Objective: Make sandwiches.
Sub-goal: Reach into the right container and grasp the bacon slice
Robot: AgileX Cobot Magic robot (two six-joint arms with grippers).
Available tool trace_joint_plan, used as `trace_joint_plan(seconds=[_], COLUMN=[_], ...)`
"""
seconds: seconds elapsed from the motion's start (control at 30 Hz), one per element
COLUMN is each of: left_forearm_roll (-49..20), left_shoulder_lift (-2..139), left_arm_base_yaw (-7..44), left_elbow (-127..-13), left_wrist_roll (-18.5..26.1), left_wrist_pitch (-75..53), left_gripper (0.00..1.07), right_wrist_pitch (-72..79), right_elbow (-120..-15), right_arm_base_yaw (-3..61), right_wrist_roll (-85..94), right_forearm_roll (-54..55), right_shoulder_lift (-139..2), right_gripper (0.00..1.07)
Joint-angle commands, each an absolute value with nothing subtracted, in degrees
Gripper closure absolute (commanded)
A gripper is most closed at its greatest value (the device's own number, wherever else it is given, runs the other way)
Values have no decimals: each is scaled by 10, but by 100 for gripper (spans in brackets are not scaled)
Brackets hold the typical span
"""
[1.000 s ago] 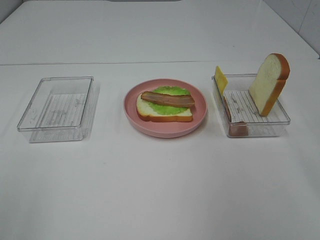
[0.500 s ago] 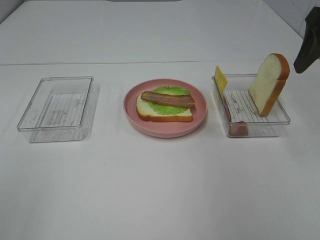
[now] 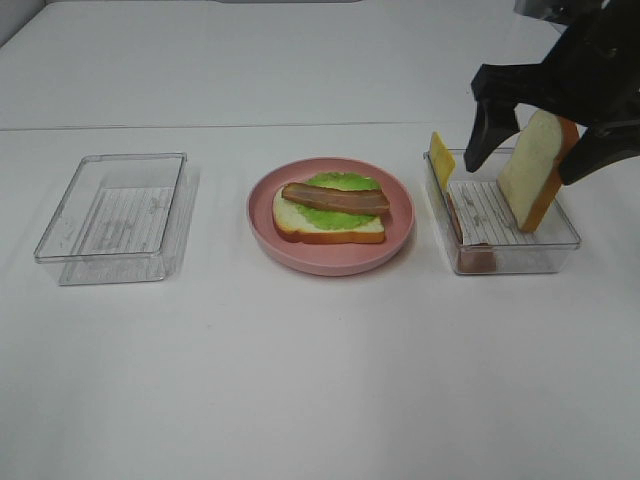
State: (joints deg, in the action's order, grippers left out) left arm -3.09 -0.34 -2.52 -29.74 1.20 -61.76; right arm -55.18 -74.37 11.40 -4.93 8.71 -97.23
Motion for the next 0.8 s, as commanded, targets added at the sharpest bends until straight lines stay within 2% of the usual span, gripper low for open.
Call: trace_joint_plan(seconds=[0.03, 0.37, 0.8], left_forearm_roll=[-32, -32, -32], left_shoulder_lift=[-16, -16, -16], left_arm_base_yaw=[-22, -22, -22], left_elbow=[-297, -297, -297], left_wrist_roll=[10, 10, 10], left_wrist_pitch=[-613, -613, -613], left_gripper=[4, 4, 4], right_wrist_pitch=[-523, -527, -498], right_elbow=[-747, -830, -836], right_arm_base_yaw=[132, 148, 148], right_wrist_roll=[-57, -47, -23], right_forearm_roll=[91, 91, 105], right_shoulder_lift=[-988, -1099, -1157], right_gripper=[15, 15, 15])
